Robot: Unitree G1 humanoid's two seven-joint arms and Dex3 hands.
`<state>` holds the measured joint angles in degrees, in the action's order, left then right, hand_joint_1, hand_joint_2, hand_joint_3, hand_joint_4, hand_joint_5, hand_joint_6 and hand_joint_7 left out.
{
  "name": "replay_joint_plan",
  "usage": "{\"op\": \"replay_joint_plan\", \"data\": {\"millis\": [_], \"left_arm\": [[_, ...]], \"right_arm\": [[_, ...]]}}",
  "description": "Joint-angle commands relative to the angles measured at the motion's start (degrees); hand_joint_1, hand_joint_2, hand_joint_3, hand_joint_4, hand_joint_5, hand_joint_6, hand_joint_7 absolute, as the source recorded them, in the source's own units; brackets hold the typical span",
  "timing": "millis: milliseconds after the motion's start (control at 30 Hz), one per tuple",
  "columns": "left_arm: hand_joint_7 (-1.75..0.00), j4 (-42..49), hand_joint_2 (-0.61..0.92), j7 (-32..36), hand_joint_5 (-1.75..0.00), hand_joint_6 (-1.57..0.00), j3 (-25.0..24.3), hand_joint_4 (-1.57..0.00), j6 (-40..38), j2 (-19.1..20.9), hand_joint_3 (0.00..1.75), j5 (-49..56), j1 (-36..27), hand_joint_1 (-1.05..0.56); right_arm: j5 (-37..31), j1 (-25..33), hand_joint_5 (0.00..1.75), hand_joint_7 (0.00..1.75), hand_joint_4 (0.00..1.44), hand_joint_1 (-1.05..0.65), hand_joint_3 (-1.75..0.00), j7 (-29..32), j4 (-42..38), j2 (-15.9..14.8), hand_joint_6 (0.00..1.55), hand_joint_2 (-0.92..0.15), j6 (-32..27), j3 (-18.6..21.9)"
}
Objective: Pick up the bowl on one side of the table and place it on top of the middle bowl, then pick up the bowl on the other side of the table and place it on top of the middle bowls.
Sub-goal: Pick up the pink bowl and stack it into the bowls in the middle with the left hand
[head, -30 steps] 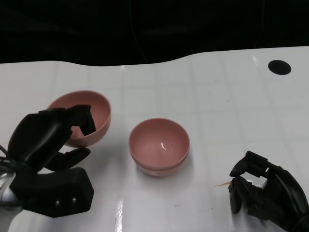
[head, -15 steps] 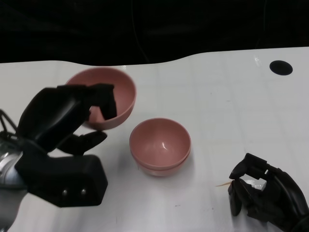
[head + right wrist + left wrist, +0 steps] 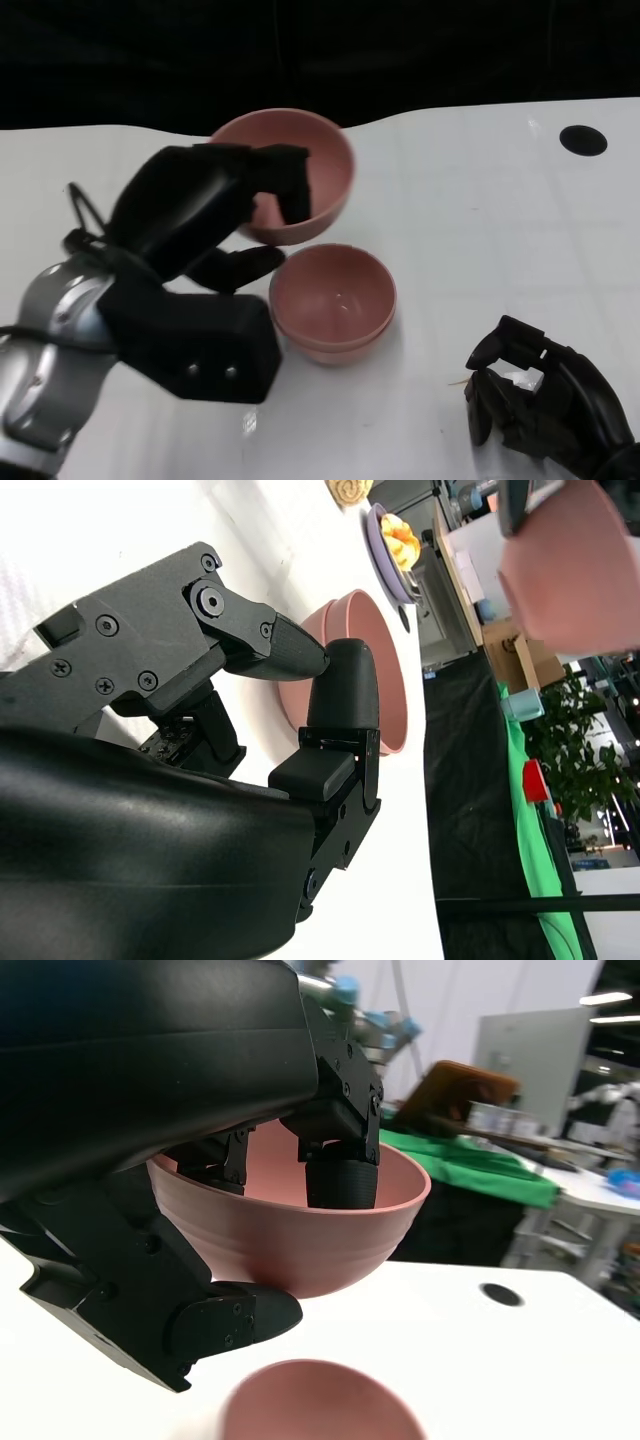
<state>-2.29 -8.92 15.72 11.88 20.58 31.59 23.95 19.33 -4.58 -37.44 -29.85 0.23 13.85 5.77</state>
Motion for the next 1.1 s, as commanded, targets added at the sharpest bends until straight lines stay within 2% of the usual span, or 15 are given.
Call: {"op": "replay_joint_plan", "data": {"millis": [33, 500, 633, 1100], "left_arm": [[-1.75, 1.67, 0.53, -0.94, -1.75, -0.63, 1.28, -0.76, 0.51, -0.82, 0.97, 0.26, 2.08, -0.05], [-1.75, 3.0, 0.53, -0.85, -1.75, -0.66, 2.28, -0.78, 0.95, -2.05, 0.98, 0.76, 3.35, -0.05], [-1.75, 6.51, 0.51, 0.33, -1.75, -0.67, 4.46, -0.8, 2.63, -4.48, 1.02, 1.29, 4.22, -0.04], [-1.75, 8.73, 0.51, 0.73, -1.75, -0.63, 4.8, -0.76, 3.29, -5.86, 1.07, 1.51, 2.51, -0.06]], "right_arm": [[0.07, -0.03, 1.75, 1.57, 0.88, -0.21, -0.84, 0.26, 0.29, 0.01, 0.72, -0.67, 1.05, 0.2], [-0.03, -0.09, 1.75, 1.57, 0.87, -0.21, -0.82, 0.19, 0.04, 0.29, 0.72, -0.69, 1.77, 0.16], [-0.54, 1.45, 1.75, 1.59, 0.88, -0.22, -0.82, 1.28, 2.14, 0.81, 0.72, -0.68, 1.62, -0.52], [-0.04, 1.92, 1.75, 1.63, 0.88, -0.2, -0.84, 1.74, 3.36, 0.27, 0.69, -0.7, 0.77, -0.78]]}}
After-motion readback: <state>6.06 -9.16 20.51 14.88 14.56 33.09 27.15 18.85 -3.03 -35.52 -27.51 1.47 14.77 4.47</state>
